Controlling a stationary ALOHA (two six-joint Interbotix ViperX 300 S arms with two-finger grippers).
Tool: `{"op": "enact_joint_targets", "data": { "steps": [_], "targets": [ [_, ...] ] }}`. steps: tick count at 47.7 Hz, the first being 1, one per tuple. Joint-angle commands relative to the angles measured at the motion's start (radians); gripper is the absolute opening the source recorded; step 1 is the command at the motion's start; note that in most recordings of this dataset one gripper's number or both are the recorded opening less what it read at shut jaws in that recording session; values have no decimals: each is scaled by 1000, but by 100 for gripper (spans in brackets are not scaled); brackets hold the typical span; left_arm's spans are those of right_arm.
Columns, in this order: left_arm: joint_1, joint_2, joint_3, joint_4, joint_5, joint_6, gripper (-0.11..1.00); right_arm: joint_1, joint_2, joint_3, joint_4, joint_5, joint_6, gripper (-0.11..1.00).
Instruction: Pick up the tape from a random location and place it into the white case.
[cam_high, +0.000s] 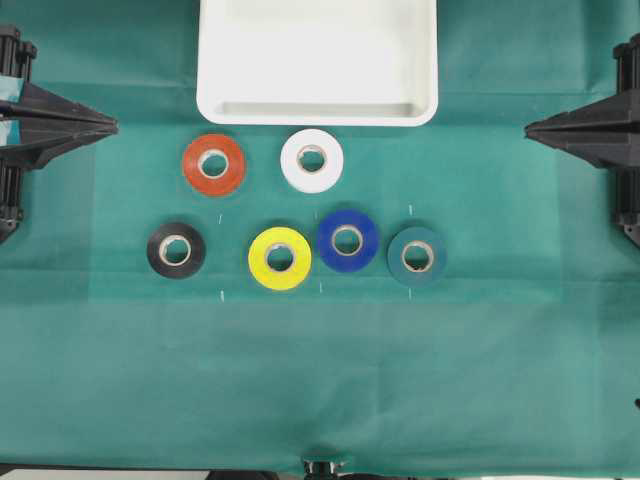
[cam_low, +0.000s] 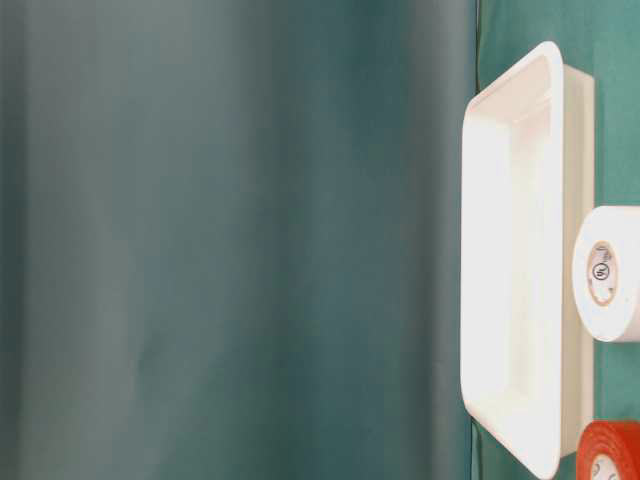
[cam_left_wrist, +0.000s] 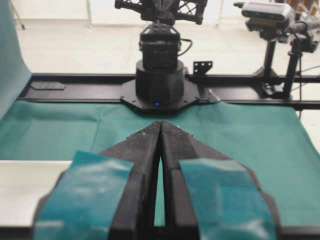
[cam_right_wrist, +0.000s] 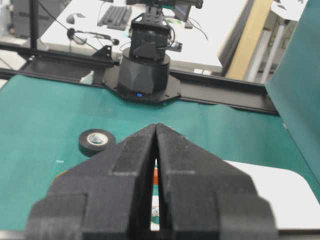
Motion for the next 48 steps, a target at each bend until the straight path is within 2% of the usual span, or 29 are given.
{"op": "enact_joint_targets", "data": {
  "steps": [1, 14, 38, 40, 43, 48],
  "targets": [
    [0, 3, -21, -8, 25, 0, 2, -3, 6, -29, 5, -5, 6, 0],
    [0, 5, -23, -8, 41, 5, 2, -5, 8, -37, 5, 41, 15, 0],
    [9, 8, -23, -9, 48, -5, 3, -5, 11, -38, 3, 41, 15, 0],
    [9, 8, -23, -12, 48, -8, 6, -5, 11, -38, 3, 41, 15, 0],
    [9, 9, -23, -14, 44, -12, 18, -5, 11, -38, 2, 41, 15, 0],
    [9, 9, -25, -14, 48, -9, 47, -5, 11, -40, 0, 41, 15, 0]
  ]
}}
